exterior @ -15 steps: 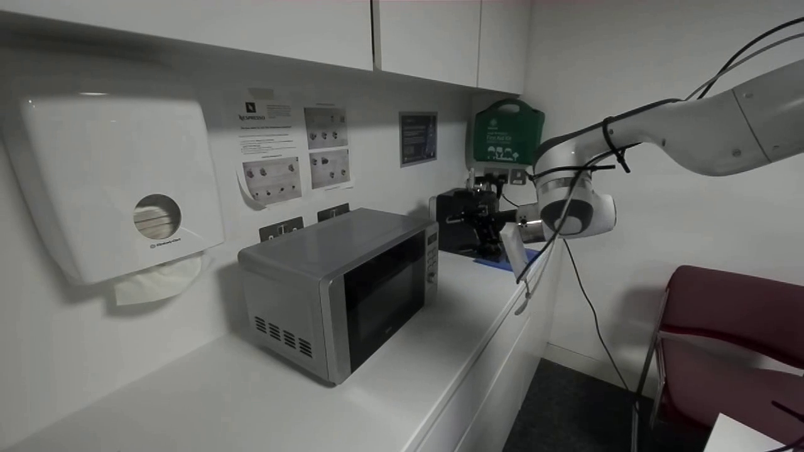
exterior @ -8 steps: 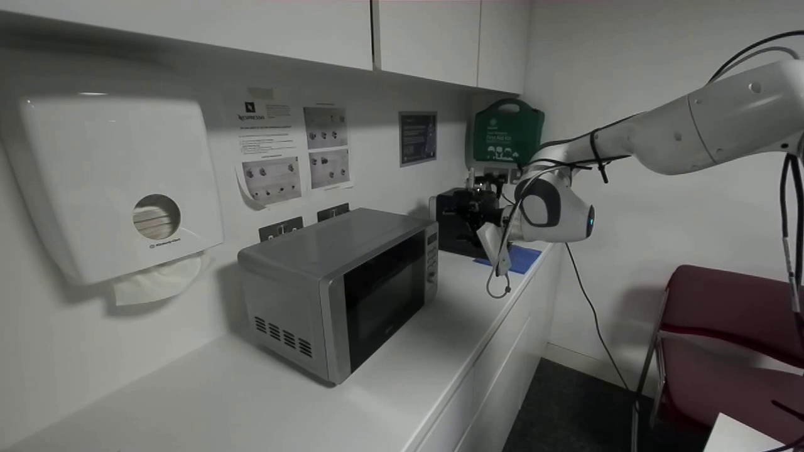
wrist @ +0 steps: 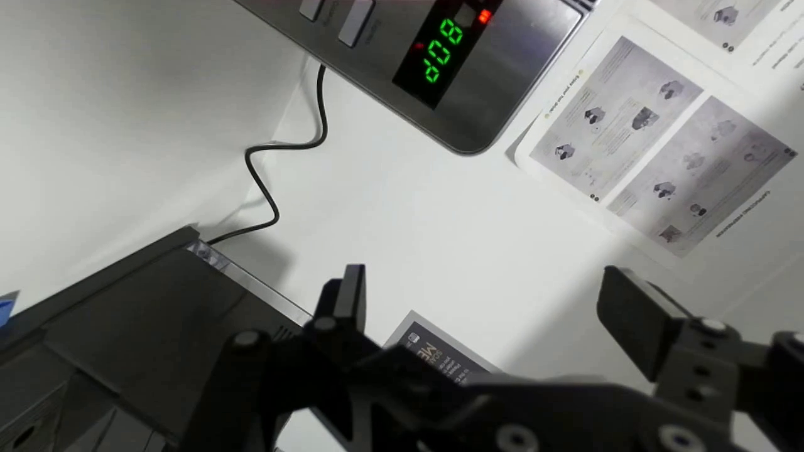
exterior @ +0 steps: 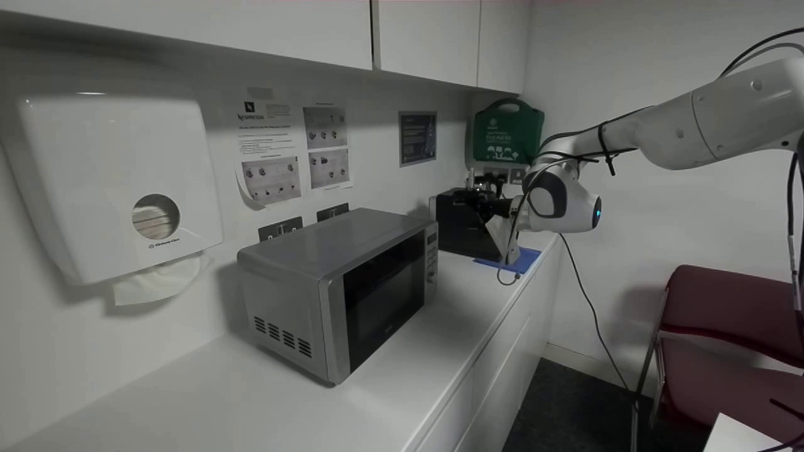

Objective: Press a button on the microwave.

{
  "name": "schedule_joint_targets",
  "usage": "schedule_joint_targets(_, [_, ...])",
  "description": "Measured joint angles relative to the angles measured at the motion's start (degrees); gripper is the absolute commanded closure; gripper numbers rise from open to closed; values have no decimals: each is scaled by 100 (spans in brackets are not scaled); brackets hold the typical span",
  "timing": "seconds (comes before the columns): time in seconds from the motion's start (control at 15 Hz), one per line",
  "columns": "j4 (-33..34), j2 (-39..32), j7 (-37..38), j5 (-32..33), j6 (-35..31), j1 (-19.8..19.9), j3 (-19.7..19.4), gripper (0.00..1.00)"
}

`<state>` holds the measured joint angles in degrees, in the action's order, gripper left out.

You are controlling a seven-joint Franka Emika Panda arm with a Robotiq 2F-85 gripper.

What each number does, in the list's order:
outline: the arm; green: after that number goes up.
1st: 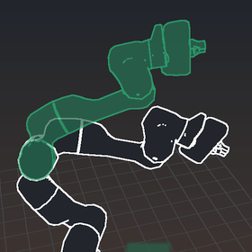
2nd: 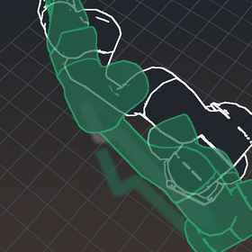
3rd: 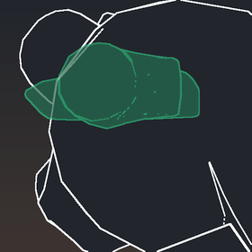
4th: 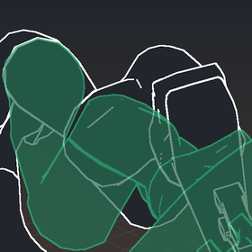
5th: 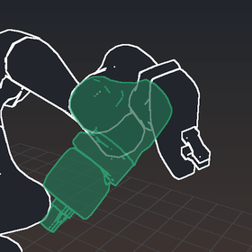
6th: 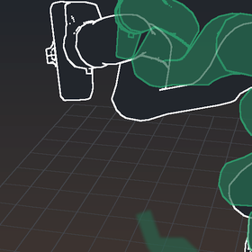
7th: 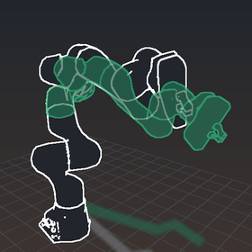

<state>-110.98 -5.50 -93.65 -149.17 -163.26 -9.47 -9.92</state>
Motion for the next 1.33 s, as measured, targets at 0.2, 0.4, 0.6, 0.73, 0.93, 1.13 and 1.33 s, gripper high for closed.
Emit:
schedule_joint_targets(0.2, [-77,2,15,-1,0,-192,36,0])
schedule_joint_targets(0.4, [-360,-1,417,81,139,-408,334,34])
schedule_joint_targets(0.6, [-617,-8,1401,456,526,-496,632,59])
schedule_joint_targets(0.73, [-683,-8,1736,525,705,-495,688,73])
schedule_joint_targets(0.93, [-688,7,1810,503,787,-459,647,97])
schedule_joint_targets(1.13, [-683,29,1779,357,787,-436,534,100])
schedule_joint_targets(1.33, [-682,29,1706,125,787,-399,431,100])
